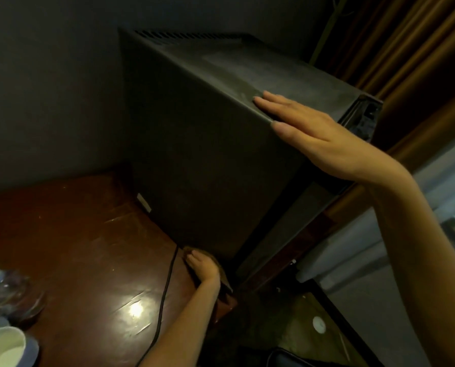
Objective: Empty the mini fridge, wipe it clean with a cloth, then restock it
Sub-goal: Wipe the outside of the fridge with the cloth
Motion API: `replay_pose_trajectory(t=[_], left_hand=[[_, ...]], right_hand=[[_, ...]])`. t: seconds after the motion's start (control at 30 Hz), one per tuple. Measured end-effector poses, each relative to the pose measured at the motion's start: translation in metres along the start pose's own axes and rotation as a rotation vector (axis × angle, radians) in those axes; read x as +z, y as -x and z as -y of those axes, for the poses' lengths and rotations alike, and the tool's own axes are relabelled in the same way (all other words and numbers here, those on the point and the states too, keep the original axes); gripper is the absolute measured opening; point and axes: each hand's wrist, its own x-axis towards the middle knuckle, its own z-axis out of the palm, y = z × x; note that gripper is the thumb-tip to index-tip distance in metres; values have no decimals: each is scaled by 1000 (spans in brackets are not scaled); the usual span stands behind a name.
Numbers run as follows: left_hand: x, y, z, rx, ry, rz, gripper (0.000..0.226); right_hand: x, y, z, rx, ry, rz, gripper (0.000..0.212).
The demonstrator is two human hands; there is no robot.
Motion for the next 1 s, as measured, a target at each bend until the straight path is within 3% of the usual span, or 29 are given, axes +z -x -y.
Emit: replay_pose_trajectory(t=[0.07, 0.13, 0.2, 0.33, 0.5, 0.6, 0.67, 0.77, 0.93, 1.0], left_hand=[[-12, 16, 3, -196, -85, 152, 57], [-18, 30, 10, -258, -117, 235, 62], [-13, 39, 11, 11, -119, 169, 51], [19, 77, -41, 450, 94, 60, 54], [52, 154, -158, 1164, 111, 187, 58], [58, 188, -192, 1303, 139, 241, 55], [55, 160, -182, 1332, 116, 198, 54], [42, 74, -149, 1128, 157, 87, 52], [15, -51, -77, 468, 191, -86, 45], [4, -67, -47, 290, 127, -106, 46]], right_hand=[[-3, -7, 3, 7, -10, 12, 46], [-7, -23, 11, 4, 9, 25, 45], [-8, -45, 22, -32, 39, 60, 48], [2, -91, 46, -66, -12, 194, 52], [13, -109, 49, -63, -80, 107, 49], [7, -115, 45, -26, -212, 11, 44], [6, -118, 41, -17, -207, 32, 42], [12, -121, 34, -45, -79, 84, 45], [13, -124, 34, -25, -57, 95, 48], [13, -124, 35, -30, -44, 86, 48]])
